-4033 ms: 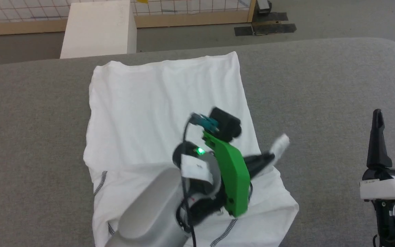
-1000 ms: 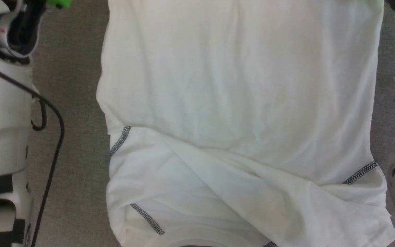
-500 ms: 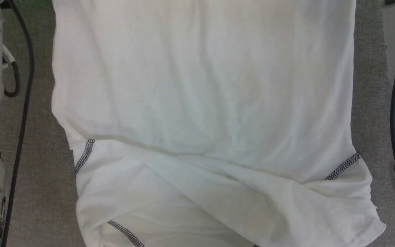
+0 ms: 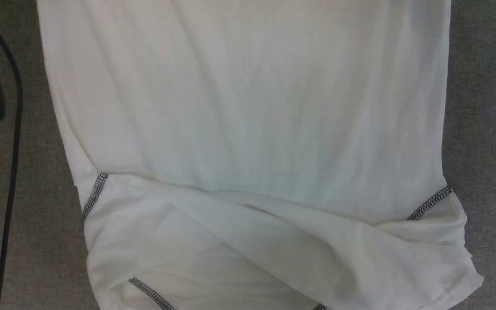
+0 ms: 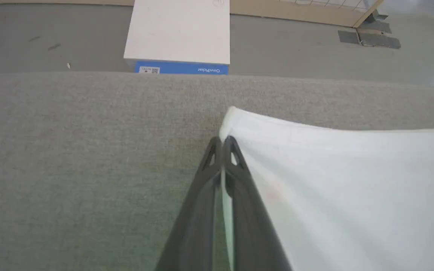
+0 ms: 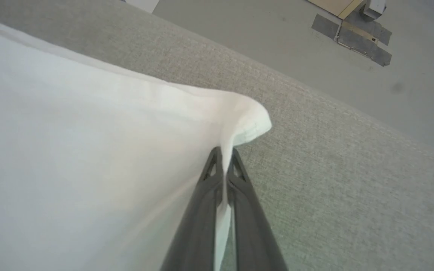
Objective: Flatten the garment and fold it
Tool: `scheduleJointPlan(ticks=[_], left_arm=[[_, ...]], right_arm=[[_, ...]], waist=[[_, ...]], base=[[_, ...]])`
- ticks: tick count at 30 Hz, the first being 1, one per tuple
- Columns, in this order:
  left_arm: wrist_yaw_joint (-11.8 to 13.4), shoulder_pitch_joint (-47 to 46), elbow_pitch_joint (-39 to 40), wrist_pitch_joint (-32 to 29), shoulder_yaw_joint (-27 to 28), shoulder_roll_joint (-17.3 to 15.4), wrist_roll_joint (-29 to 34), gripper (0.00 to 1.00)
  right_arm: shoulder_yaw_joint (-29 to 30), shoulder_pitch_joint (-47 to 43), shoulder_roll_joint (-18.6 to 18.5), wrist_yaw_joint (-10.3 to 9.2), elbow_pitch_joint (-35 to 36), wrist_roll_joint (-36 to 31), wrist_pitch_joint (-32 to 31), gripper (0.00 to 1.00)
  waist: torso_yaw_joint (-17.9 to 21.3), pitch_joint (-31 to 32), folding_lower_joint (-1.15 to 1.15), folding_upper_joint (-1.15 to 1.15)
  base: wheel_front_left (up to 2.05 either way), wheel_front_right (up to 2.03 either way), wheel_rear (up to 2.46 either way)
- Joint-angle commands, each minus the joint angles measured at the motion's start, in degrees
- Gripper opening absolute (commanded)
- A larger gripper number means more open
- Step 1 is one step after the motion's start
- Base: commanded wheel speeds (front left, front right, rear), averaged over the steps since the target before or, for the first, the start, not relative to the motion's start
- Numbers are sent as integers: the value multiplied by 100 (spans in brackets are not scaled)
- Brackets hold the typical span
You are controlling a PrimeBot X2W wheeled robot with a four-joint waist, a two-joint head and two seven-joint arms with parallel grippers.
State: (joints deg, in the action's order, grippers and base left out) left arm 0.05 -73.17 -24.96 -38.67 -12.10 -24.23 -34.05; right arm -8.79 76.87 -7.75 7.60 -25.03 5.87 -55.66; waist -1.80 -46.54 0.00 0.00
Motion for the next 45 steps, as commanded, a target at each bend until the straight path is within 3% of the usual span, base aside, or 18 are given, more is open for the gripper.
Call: scheduleJointPlan(ticks=[1, 7, 12, 16, 21, 30, 37, 45], left_arm=[[27, -3, 38, 300, 33, -111, 137, 0], [98, -269, -15, 1691, 34, -193, 668, 0], [-72, -295, -209, 2492, -69, -220, 878, 0], [-350, -177, -405, 2792, -164, -132, 776, 0], [-597, 378, -535, 2939, -341, -53, 531, 0], [-710, 2359, -21, 3123, -439, -61, -146, 0], [-409, 4221, 1113, 3177, -258, -21, -616, 0], [9, 6073, 2028, 3281, -228, 187, -950, 0]], right_arm=[[80, 56, -62, -11, -54, -83, 123, 0], [500, 300, 54, -11, -120, -319, 927, 0], [749, 370, 111, -11, -310, -455, 1581, 0], [800, 229, 118, -11, -464, -334, 2005, 0], [419, -429, -59, -11, -463, 213, 2297, 0], [-140, -2559, -562, -11, 282, 1577, 2365, 0], [173, -4398, -684, -11, 1137, 2235, 2326, 0], [829, -6209, -316, -11, 1871, 2377, 2298, 0]], waist=[[-5, 52, 0, 0], [-38, 267, 0, 0], [-52, 609, 0, 0], [-68, 1005, 0, 0], [-84, 1696, 0, 0], [-109, 3043, 0, 0], [-184, 3631, 0, 0], [-298, 3897, 0, 0]], base=[[0, 0, 0], [0, 0, 0], [0, 0, 0], [0, 0, 0], [0, 0, 0], [0, 0, 0], [0, 0, 0], [0, 0, 0]])
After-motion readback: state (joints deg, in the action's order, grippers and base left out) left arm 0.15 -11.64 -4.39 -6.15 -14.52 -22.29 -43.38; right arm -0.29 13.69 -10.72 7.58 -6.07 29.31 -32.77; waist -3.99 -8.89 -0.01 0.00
